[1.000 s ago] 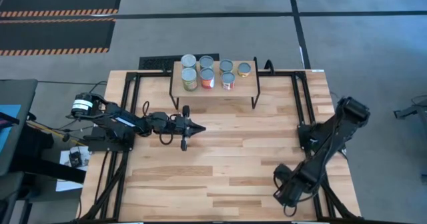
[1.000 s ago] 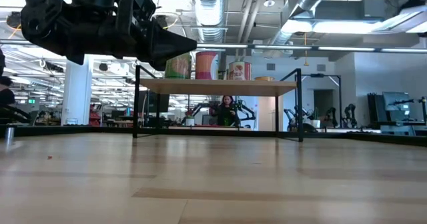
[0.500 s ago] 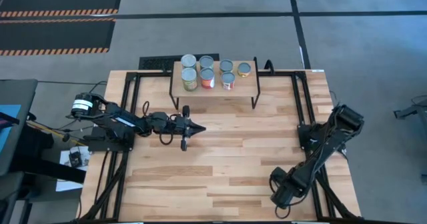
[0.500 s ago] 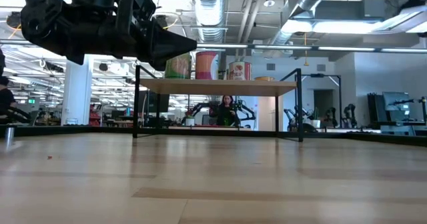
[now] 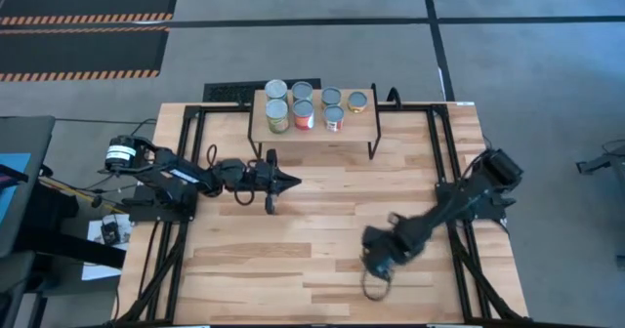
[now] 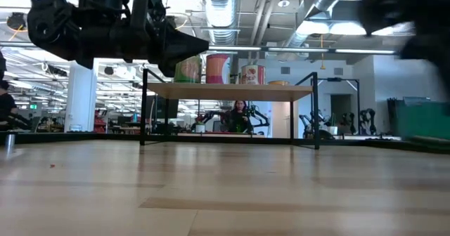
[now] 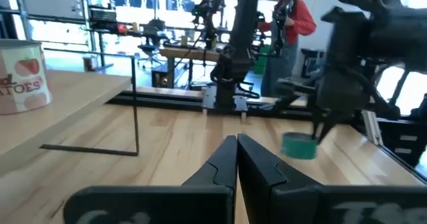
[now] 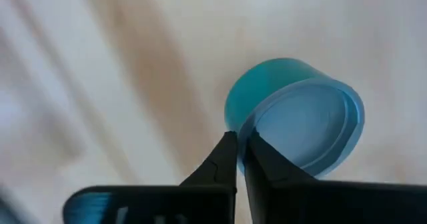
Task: Pick and place cans onto a shelf
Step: Put the green can on the shelf aligned with the canned mushrooms
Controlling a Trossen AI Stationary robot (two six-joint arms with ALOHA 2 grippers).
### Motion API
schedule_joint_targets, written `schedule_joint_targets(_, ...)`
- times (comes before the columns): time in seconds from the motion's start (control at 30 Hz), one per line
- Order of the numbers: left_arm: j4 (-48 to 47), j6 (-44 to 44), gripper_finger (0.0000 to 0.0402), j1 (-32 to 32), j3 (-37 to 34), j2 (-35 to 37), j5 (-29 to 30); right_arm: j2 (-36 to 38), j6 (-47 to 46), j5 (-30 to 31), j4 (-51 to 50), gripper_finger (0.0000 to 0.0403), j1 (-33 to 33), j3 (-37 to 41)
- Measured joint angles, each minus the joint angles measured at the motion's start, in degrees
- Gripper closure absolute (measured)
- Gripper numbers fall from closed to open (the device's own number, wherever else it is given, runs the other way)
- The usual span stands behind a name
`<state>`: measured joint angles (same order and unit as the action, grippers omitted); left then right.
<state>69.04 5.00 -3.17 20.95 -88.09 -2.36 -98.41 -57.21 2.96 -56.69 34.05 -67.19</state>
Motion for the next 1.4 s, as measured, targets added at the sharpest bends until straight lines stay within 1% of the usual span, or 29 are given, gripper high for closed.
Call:
schedule_joint_targets(0.13, 0.2, 1.1, 0.0401, -1.1, 0.0, 0.0, -1.9, 0.0, 15.6, 6.2, -0.1, 0.0375, -7.7, -2.9)
schedule_joint_targets(0.23, 0.9, 1.7, 0.0401, -1.7, 0.0, 0.0, -2.4, 0.0, 28.4, 8.8, -0.2, 0.0379, -14.2, -6.3)
schedule_joint_targets(0.33, 1.0, 1.7, 0.0401, -2.2, 0.0, 0.0, -3.4, 0.1, 40.7, 9.3, -1.8, 0.0379, -20.6, -10.7)
schedule_joint_targets(0.4, 1.0, 1.7, 0.0401, -2.3, 0.0, 0.0, -3.4, 0.1, 47.4, 9.3, -5.0, 0.0377, -24.9, -14.1)
schedule_joint_targets(0.53, 1.0, 1.7, 0.0401, -2.2, 0.0, 0.0, -3.5, 0.1, 58.0, 9.2, -12.3, 0.0376, -33.5, -20.4)
schedule_joint_targets(0.63, 1.5, 1.8, 0.0401, -2.3, 0.0, 0.0, -3.5, 0.2, 65.2, 9.2, -15.0, 0.0377, -39.9, -23.6)
schedule_joint_targets(0.8, 1.7, 1.8, 0.0401, -2.2, 0.0, 0.0, -3.6, 0.2, 73.7, 9.2, -15.0, 0.0375, -48.6, -25.4)
schedule_joint_targets(0.97, 1.7, 1.9, 0.0401, -2.2, 0.0, 0.0, -3.6, 0.2, 78.5, 9.2, -14.7, 0.0375, -54.1, -25.4)
schedule_joint_targets(1.17, 1.7, 1.7, 0.0401, -2.2, 0.0, 0.0, -3.6, 0.2, 79.8, 9.0, -13.5, 0.0371, -56.7, -25.4)
schedule_joint_targets(1.4, 1.6, 1.7, 0.0401, -2.2, 0.0, 0.0, -3.6, 0.2, 80.2, 8.9, -10.0, 0.0364, -56.8, -25.4)
